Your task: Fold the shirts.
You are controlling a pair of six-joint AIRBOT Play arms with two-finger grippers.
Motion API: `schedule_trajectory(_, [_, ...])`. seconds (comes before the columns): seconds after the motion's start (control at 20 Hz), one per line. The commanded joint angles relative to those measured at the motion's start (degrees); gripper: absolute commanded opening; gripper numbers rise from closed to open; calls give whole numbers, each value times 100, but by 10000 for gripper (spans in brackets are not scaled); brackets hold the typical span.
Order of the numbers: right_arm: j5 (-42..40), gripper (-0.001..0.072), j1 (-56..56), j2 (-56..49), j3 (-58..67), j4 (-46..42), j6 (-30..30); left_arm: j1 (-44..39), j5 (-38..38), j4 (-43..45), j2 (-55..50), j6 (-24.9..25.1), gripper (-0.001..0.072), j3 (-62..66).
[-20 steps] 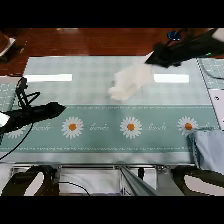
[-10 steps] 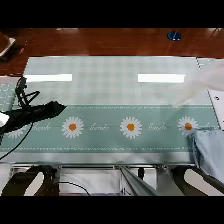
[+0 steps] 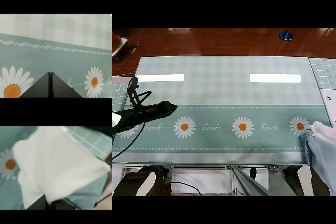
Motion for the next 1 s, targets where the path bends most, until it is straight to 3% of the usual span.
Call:
schedule_trajectory(0.0, [44,29,-372,710,-1327,-1174,85,4,15,0,2,2,21,0])
schedule_trajectory(0.05, [44,172,-372,767,-1587,-1215,105,4,15,0,2,2,21,0])
schedule_trajectory(0.1, [44,417,-372,782,-1784,-1298,188,4,13,0,2,2,21,0])
schedule_trajectory(0.3, [37,402,-369,227,-1491,-1051,195,13,267,4,2,7,22,52])
schedule_trajectory(0.35, [-76,360,-343,-98,-1080,-623,166,81,219,2,-15,170,21,232])
schedule_trajectory(0.45, [-619,74,-50,-916,33,1224,229,334,-105,-17,-162,278,21,896])
schedule_trajectory(0.5, [-898,21,297,-1316,535,2345,225,446,-166,-72,-299,280,21,1338])
schedule_trajectory(0.6, [-1705,21,1541,-1926,1224,3829,66,452,-413,-348,-824,278,20,2555])
schedule_trajectory(0.7, [-2822,21,3296,-2175,1314,3576,-389,57,-761,-463,-1458,339,20,3836])
schedule_trajectory(0.8, [-3436,21,5128,-2430,1198,2164,-271,-452,-988,-190,-1818,680,20,4450])
schedule_trajectory(0.95, [-3707,20,6975,-2909,313,-157,546,-1200,-809,1980,-1858,-133,20,3768])
